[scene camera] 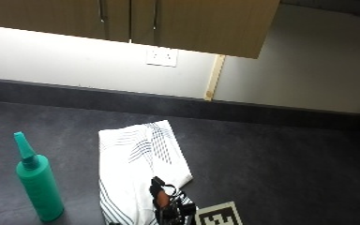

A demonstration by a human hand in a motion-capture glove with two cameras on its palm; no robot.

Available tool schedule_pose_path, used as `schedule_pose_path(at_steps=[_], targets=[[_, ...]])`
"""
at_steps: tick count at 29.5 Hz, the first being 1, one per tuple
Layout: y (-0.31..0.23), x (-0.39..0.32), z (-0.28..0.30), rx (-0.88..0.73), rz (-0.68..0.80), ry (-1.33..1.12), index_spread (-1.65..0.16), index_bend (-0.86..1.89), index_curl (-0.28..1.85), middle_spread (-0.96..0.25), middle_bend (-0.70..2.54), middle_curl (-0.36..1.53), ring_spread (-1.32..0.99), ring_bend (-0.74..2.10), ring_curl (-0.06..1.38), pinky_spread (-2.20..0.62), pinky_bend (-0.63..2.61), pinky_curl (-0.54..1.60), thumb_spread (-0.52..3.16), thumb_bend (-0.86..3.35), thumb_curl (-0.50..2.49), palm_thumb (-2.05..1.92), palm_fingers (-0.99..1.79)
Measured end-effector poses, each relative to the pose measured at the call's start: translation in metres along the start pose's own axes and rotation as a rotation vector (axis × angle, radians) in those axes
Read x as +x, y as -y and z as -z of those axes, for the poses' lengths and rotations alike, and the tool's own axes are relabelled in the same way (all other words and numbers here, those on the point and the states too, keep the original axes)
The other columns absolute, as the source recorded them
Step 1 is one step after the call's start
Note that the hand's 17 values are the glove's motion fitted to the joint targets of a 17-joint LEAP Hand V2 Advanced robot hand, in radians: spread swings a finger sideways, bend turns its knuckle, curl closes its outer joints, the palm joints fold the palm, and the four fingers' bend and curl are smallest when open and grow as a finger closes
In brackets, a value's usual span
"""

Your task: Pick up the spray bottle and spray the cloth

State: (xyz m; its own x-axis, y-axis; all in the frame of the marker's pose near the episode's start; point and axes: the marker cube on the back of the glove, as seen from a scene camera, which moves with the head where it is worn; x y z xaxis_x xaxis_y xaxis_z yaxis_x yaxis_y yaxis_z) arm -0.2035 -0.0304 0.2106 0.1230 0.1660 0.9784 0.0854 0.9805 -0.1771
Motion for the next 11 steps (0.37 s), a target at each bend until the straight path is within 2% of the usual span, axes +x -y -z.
schedule_pose_path(at_steps=[11], targets=[[0.0045, -0.0076, -0.0039, -0.010, 0.002, -0.022, -0.37, 0.16, 0.28, 0.03, 0.19, 0.36, 0.16, 0.26, 0.35, 0.17, 0.40, 0.25, 0.90, -0.02, 0.54, 0.97, 0.17]])
